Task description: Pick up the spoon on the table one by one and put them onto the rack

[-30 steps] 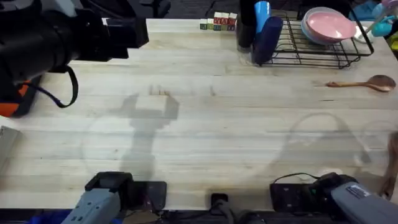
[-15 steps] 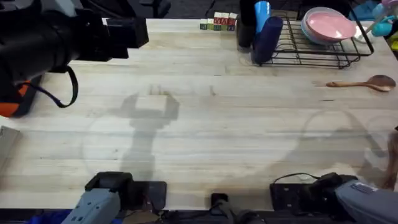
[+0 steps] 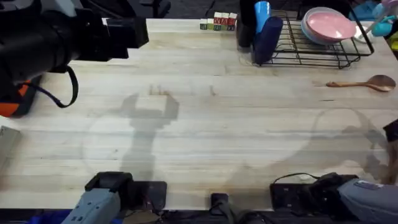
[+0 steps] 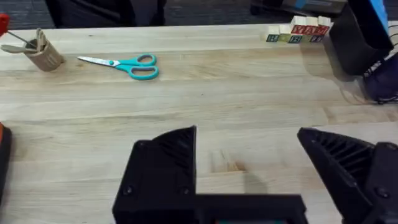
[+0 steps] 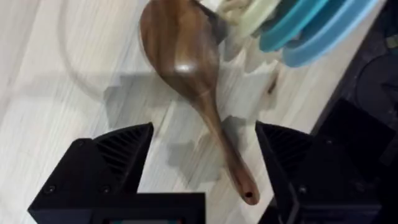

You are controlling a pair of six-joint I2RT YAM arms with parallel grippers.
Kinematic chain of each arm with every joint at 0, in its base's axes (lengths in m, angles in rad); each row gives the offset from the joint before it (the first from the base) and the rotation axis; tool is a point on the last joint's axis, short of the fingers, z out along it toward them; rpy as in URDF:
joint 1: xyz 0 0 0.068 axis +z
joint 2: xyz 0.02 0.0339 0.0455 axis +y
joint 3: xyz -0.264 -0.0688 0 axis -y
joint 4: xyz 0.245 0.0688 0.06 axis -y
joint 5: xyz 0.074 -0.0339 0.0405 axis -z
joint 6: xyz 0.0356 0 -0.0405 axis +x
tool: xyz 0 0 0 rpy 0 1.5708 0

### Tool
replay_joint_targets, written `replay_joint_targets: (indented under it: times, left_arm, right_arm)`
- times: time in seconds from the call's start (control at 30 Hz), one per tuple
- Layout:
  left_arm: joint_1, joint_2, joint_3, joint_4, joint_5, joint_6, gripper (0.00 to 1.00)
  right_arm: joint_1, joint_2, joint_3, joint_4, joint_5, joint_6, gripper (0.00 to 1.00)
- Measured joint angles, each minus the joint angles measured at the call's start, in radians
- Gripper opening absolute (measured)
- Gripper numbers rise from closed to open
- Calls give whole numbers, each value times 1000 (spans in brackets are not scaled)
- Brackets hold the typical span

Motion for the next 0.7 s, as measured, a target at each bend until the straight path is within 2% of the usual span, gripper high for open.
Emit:
replay_joint_targets:
  times: [0.37, 0.7]
  left_arm:
    - [0, 0, 0, 0, 0, 0, 994]
    - [0, 0, 0, 0, 0, 0, 993]
  right_arm:
    - [-1, 9, -83, 70, -30, -53, 996]
    - [-69, 9, -126, 95, -35, -72, 995]
